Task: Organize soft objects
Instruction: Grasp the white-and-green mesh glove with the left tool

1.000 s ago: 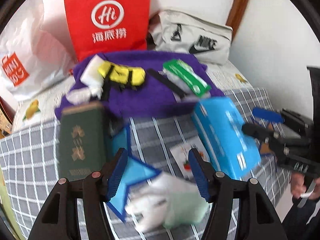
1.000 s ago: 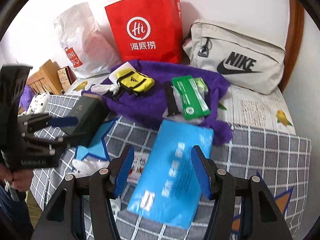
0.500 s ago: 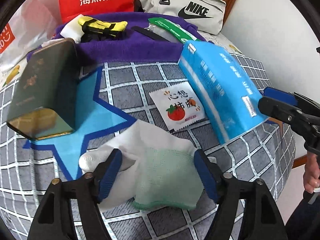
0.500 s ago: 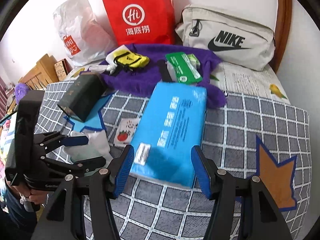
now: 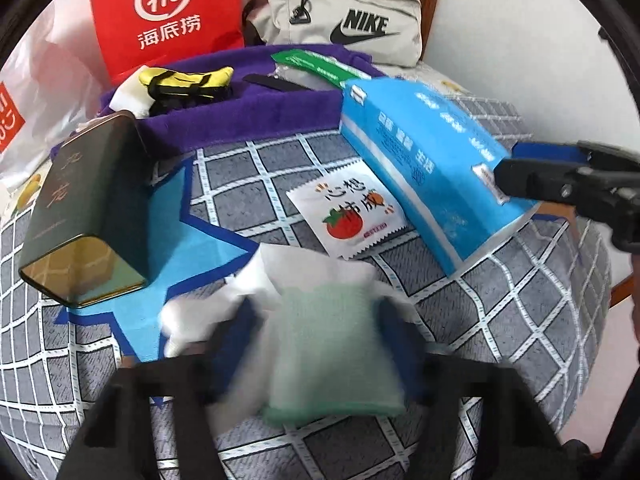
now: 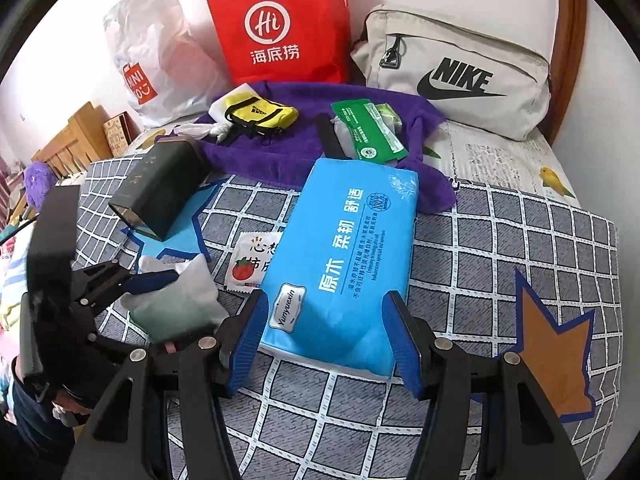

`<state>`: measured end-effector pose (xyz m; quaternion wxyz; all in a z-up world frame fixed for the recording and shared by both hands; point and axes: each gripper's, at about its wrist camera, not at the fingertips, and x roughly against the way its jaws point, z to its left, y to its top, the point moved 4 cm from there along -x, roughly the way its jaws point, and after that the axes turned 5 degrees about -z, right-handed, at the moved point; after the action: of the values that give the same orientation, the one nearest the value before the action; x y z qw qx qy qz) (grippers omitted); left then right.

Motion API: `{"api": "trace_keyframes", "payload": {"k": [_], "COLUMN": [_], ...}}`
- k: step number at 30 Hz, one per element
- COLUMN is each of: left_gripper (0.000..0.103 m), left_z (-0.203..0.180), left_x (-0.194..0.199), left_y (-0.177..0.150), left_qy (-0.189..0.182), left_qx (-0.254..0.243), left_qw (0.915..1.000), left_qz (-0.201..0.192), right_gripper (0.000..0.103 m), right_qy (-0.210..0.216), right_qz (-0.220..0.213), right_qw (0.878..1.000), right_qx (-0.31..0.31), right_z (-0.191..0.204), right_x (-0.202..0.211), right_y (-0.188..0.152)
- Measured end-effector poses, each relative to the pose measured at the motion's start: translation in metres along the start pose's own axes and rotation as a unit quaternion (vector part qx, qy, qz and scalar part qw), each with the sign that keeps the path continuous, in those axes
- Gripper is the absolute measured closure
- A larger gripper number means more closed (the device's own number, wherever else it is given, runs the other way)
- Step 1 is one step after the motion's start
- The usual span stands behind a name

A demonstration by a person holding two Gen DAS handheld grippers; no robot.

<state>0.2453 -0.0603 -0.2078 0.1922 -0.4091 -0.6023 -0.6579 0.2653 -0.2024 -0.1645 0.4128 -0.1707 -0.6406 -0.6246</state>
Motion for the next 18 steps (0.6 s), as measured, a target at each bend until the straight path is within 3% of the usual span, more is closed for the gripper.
{"api": "trace_keyframes", "payload": {"k": [3,6,13,18], "left_gripper": [0.078,0.082,0.083,0.083], "left_z": [0.012,0.021,0.042,0.063], "left_x": [0.004,0.013,0.042,0.057], "left_y": [0.000,-0.005,-0.023,-0.030], "left_qy": [-0.031,-0.032,-0.001,0.029], "left_qx": [0.029,0.042,0.049,0.061], "left_qw": [0.9991,0.9986,0.9987,0.9975], "left_qz": [0.006,0.005,-0.009,-0.019], "right_gripper": [0.044,0.044,0.044,0.044], "right_qy": [0.002,0.007,0.013,-0.004], "right_qz": [-0.001,-0.003,-0.003,0.002], "right_qw": [1.000,1.000,0.997,0.988], "right_qx": [0.006,0.020,0.080,0.157], "right_z": [0.007,0.019,0.059,0.092], "right_x": [-0.001,-0.002,-0.013,-0.031], "right_y": [0.002,0.005,0.011,0.007]}}
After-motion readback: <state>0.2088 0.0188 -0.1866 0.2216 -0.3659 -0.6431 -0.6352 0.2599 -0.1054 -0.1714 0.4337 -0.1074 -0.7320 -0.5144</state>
